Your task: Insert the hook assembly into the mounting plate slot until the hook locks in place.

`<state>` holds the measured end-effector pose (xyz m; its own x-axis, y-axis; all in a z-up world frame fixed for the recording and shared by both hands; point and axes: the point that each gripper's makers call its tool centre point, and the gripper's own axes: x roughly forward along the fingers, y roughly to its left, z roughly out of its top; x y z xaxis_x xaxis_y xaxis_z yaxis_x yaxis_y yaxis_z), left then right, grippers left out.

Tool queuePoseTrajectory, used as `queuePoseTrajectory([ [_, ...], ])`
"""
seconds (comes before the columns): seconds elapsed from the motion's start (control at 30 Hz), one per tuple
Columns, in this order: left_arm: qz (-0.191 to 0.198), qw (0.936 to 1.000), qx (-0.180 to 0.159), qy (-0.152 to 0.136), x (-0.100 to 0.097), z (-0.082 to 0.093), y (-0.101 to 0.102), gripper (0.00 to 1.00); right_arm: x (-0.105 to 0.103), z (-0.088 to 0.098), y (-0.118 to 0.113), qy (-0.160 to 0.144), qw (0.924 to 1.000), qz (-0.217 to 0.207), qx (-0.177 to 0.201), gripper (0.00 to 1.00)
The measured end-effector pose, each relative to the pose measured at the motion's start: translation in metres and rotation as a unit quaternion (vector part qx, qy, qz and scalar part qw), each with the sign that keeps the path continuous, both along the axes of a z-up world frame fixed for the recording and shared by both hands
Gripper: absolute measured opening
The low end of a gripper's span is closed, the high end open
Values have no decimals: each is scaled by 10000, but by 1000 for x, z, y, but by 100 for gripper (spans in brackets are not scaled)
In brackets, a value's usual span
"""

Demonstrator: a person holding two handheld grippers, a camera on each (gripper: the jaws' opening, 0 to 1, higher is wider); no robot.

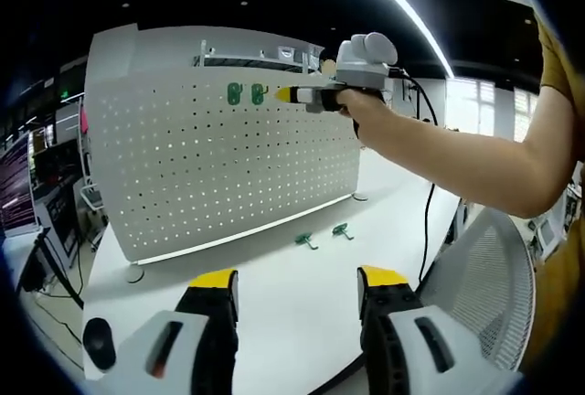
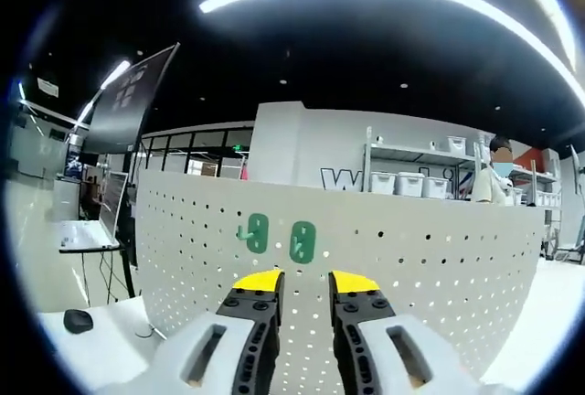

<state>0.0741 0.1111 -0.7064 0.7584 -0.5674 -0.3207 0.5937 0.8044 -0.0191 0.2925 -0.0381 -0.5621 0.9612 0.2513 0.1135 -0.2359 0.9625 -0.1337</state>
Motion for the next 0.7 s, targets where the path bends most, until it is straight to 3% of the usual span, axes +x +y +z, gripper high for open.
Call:
queuePoseTrajectory([
  [0.3, 17, 10000, 27, -19, -3, 2, 2, 54, -18, 4, -6, 28, 9996, 261, -87, 19],
  [0.5, 47, 9999, -48, -98, 2, 11, 1, 53, -42, 7, -3, 26, 9988, 474, -117, 20],
  [0.63, 4, 9999, -20, -109, 5, 13, -2, 53, -52, 3, 2, 256, 9968, 758, 61, 23],
  [0.7, -2, 9999, -19, -136, 7, 14, -3, 53, -58, 0, 0, 264, 9969, 740, -70, 23],
])
